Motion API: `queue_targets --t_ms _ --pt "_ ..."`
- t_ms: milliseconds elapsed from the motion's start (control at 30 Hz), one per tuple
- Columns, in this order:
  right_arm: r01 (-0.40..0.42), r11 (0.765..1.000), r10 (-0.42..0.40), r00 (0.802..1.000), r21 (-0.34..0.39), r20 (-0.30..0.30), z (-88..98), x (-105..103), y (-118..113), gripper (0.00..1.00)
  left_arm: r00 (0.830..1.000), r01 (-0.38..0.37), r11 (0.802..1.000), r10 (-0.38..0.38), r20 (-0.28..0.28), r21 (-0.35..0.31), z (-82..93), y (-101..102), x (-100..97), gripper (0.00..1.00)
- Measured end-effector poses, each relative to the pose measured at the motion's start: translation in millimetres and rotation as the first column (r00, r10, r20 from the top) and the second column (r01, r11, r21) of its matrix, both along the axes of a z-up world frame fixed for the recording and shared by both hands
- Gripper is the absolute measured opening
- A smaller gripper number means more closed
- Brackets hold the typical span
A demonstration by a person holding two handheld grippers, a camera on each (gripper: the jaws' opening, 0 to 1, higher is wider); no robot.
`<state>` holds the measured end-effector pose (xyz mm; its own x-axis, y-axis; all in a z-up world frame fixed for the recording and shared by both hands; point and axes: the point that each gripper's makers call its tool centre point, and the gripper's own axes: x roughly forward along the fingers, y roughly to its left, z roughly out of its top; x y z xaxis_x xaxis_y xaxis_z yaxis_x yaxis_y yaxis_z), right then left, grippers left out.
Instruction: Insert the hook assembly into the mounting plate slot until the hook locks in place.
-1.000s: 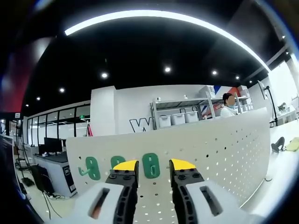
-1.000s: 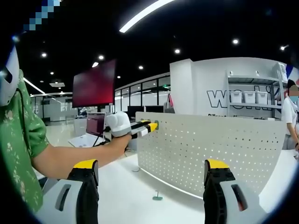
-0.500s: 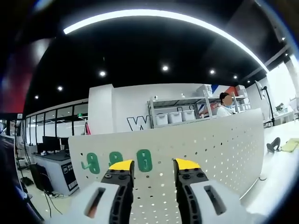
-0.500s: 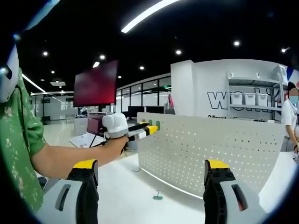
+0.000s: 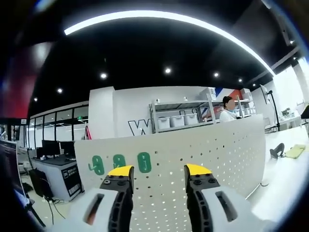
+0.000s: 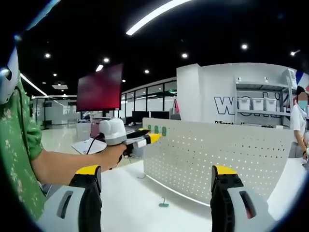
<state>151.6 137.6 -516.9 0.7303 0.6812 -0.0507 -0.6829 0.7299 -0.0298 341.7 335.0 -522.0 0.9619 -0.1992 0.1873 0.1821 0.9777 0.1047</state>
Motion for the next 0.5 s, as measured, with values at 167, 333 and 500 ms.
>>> queue_targets --t_ms 167,333,500 --pt "0.001 1.000 -0.001 1.000 0.001 0.004 0.9 -4 -1 0.97 1.000 0.006 1.000 -0.006 -0.005 -0.010 -0.3 1 -11.9 0.45" --pt "0.001 1.000 -0.001 1.000 0.010 0.005 2.4 -7 -2 0.97 1.000 0.010 1.000 -0.010 -0.013 -0.013 -2.5 1 -23.5 0.46" --pt "0.001 1.000 -0.001 1.000 0.013 0.007 3.0 -10 -3 0.97 1.000 0.016 1.000 -0.016 -0.022 -0.018 -5.4 0 -38.8 0.47"
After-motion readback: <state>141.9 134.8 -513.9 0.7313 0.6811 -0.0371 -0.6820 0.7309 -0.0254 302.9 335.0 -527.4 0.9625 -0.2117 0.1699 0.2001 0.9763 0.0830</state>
